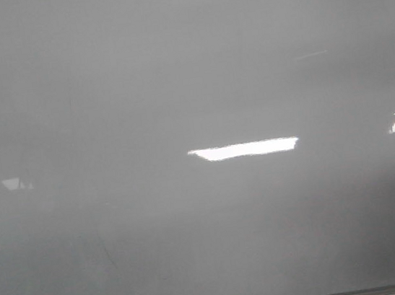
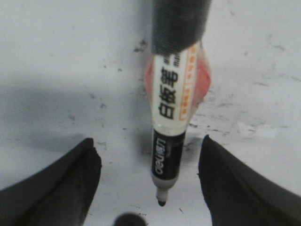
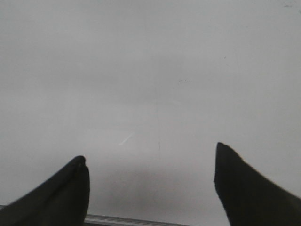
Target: Write number 8 on whiteboard
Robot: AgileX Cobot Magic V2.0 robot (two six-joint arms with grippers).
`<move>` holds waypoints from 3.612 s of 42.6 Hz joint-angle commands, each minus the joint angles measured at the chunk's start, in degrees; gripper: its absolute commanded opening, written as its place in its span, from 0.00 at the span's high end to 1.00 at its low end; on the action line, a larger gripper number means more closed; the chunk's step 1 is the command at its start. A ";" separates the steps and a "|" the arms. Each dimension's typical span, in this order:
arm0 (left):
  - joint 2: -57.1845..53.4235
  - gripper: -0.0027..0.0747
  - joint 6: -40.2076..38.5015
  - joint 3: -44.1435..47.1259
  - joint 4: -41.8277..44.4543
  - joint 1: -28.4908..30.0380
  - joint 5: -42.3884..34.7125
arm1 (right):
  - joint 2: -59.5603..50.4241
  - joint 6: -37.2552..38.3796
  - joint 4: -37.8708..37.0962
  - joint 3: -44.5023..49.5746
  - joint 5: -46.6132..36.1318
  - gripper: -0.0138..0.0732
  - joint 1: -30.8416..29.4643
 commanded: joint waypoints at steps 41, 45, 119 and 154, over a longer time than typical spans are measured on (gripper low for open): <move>-7.03 0.99 -0.53 -2.00 -0.56 -0.70 1.98 | -1.10 -0.47 -0.65 -2.88 -2.05 0.18 -0.04; -10.63 0.99 -0.42 -3.11 -0.56 -0.70 7.52 | -2.12 -0.47 -0.65 -4.95 2.63 0.18 -0.04; -2.00 0.99 43.23 -24.75 -13.59 -55.57 48.45 | 22.18 -50.47 34.22 -22.24 22.05 0.37 32.42; -4.73 0.29 37.01 -24.75 -11.00 -53.78 47.12 | 21.61 -50.24 31.14 -22.24 25.15 0.92 32.03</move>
